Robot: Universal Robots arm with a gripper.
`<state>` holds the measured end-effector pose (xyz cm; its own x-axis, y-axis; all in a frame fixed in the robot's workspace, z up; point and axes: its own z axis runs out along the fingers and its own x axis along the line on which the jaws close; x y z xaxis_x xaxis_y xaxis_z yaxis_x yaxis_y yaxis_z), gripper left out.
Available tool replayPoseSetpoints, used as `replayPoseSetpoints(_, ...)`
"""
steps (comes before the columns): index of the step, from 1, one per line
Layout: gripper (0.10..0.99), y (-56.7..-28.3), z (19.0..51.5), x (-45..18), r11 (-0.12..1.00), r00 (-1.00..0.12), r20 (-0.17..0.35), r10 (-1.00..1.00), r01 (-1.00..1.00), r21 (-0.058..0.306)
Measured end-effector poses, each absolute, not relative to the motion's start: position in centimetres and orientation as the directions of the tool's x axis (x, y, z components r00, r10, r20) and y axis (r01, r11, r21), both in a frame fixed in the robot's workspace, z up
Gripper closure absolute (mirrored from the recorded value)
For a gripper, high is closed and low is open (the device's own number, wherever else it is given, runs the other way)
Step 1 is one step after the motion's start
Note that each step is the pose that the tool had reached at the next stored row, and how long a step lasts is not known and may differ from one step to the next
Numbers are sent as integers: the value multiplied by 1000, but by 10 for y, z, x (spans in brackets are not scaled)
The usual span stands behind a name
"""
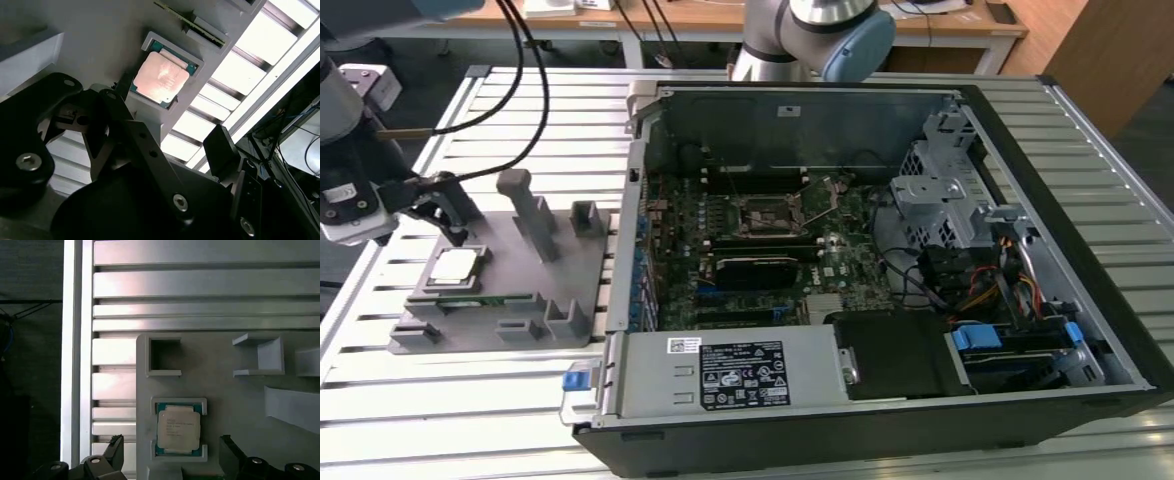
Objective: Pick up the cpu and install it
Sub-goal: 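Pick up the cpu and move it towards the insertion slot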
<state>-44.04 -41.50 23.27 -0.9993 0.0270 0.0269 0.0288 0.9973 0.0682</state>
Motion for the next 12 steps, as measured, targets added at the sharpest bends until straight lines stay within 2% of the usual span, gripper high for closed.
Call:
replayPoseSetpoints(5,247,-418,225,-440,997,-999,27,27,29,70)
replayPoseSetpoints(12,247,-418,232,-439,997,-999,27,27,29,70)
